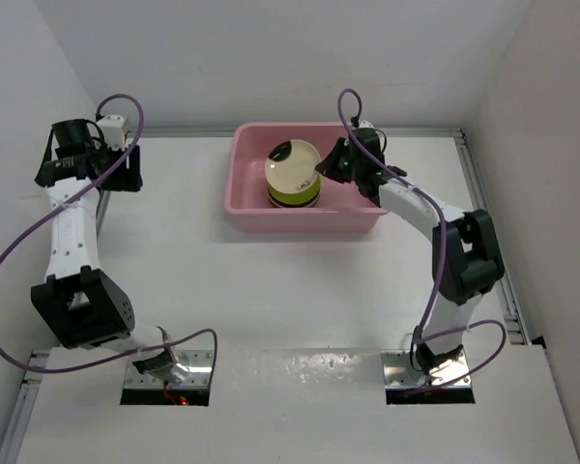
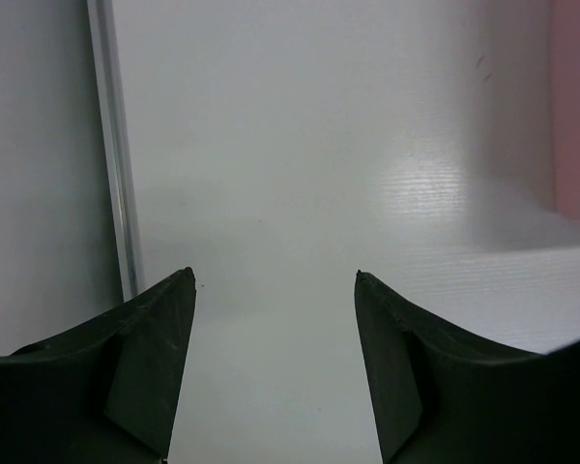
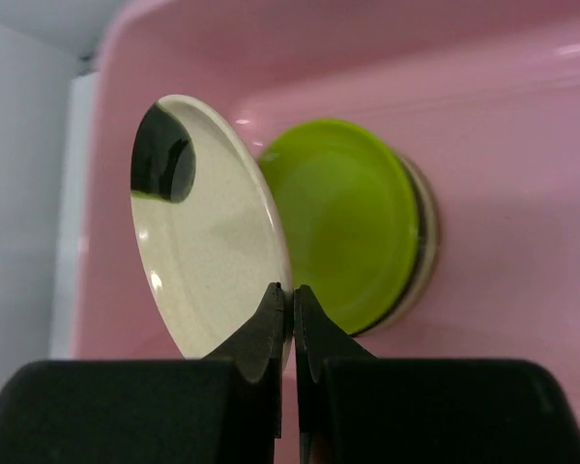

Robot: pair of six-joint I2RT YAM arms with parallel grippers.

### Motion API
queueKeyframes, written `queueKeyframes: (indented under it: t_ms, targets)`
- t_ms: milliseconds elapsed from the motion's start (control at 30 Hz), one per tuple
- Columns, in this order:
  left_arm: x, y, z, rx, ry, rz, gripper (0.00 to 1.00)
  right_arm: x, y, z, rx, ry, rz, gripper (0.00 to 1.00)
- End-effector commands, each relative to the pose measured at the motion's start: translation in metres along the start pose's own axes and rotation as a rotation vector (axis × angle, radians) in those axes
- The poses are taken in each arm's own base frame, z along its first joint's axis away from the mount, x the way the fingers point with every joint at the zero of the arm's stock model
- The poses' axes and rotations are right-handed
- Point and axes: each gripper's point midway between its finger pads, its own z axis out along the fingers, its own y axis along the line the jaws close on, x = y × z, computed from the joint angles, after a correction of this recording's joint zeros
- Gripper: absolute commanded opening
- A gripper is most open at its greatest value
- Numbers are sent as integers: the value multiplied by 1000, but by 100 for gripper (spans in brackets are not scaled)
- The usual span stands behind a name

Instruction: Place the plates into the plastic bin on the countertop

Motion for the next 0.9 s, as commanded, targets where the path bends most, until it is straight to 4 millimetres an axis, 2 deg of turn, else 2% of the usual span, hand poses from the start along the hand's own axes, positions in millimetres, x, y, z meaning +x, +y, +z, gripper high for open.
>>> queueKeyframes:
  t_ms: [0,67,100,133,200,267,300,333,367,400,433,500,600,700,733,800,867]
  targets:
    - [-21,10,1,-21,-39,15,69,1,-14,11,43,24,-22,0]
    - [-21,11,7,-18,-29,4,69,1,-26,19,70,49,-14,0]
    - [-23,10,9,-10,-34,4,69,13,-35,28,89,79,-9,0]
    - [-20,11,16,-4,-17,0,69,4,-33,32,82,63,-8,0]
    - [-25,11,16,2,-28,-9,69,6,-38,40,85,66,-3,0]
    - [-19,11,26,10,-2,-15,69,0,-41,47,90,54,2,1]
    - [-23,10,24,16,-14,-13,69,1,-43,51,91,58,6,4]
    - [-23,10,24,16,-14,-13,69,1,-45,54,100,65,4,11]
    - [-23,11,28,17,-12,-13,69,-2,-46,56,102,65,-14,28]
    - [-23,11,28,17,-12,-13,69,-3,-41,57,94,67,-26,37]
    - [-23,11,28,17,-12,-13,69,3,-45,58,110,101,-59,57]
    - [-23,11,28,17,-12,-13,69,9,-44,57,121,132,-92,68]
    - [-22,13,28,19,-14,-19,69,7,-42,50,128,146,-175,73]
    - [-23,10,28,39,-21,-19,69,-14,-31,35,110,107,-255,76]
    - [-23,10,28,39,-21,-28,69,-27,-23,25,101,78,-269,77]
    - [-25,4,29,56,-25,-22,69,-54,-5,-5,75,23,-323,88]
    - [-23,-1,28,58,-19,-14,69,-78,3,-48,63,-27,-358,100]
